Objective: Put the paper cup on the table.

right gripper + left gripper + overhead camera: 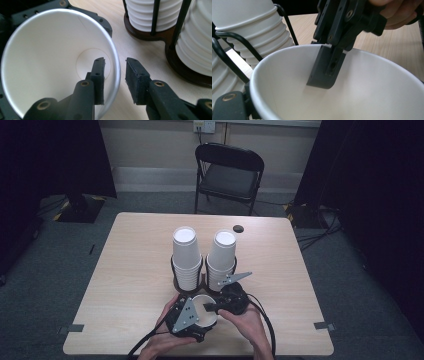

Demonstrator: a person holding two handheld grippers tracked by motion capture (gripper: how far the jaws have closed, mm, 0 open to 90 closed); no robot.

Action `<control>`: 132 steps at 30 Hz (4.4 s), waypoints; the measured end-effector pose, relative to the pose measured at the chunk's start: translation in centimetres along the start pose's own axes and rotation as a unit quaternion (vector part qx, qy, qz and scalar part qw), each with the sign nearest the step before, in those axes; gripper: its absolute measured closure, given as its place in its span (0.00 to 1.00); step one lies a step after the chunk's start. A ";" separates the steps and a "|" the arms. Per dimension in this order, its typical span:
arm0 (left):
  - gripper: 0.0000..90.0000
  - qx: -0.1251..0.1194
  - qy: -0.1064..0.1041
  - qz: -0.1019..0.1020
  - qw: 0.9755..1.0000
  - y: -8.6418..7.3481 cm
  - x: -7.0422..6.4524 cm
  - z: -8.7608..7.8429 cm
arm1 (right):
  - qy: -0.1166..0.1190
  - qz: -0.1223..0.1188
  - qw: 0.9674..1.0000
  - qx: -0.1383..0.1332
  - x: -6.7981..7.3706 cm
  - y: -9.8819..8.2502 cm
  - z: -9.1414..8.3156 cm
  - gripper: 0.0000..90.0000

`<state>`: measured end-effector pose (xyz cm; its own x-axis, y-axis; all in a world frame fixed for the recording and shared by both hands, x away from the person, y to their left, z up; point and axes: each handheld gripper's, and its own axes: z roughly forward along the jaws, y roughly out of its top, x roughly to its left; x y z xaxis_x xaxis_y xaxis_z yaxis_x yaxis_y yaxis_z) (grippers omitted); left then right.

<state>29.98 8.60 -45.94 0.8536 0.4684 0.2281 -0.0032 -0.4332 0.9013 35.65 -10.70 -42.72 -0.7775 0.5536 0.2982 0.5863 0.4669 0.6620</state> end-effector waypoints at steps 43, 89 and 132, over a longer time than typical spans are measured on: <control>0.11 -0.023 0.102 -0.139 0.985 -2.9 5.9 -5.6 | -0.089 0.049 0.962 -0.252 -1.6 -6.2 -3.9 0.32; 0.10 -0.062 0.210 -0.202 0.954 -3.6 16.6 -5.8 | -0.192 0.036 0.932 -0.306 -3.3 -11.3 -2.4 0.24; 0.12 0.025 0.222 -0.241 0.944 -7.8 18.7 -1.9 | -0.187 0.050 0.938 -0.288 -3.6 -11.0 -2.2 0.29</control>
<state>44.96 22.16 -48.01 0.4471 0.8923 -0.0622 0.3642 -0.1181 0.9238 31.52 -19.36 -49.52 -0.5288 0.8279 0.1872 0.3483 0.0105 0.9373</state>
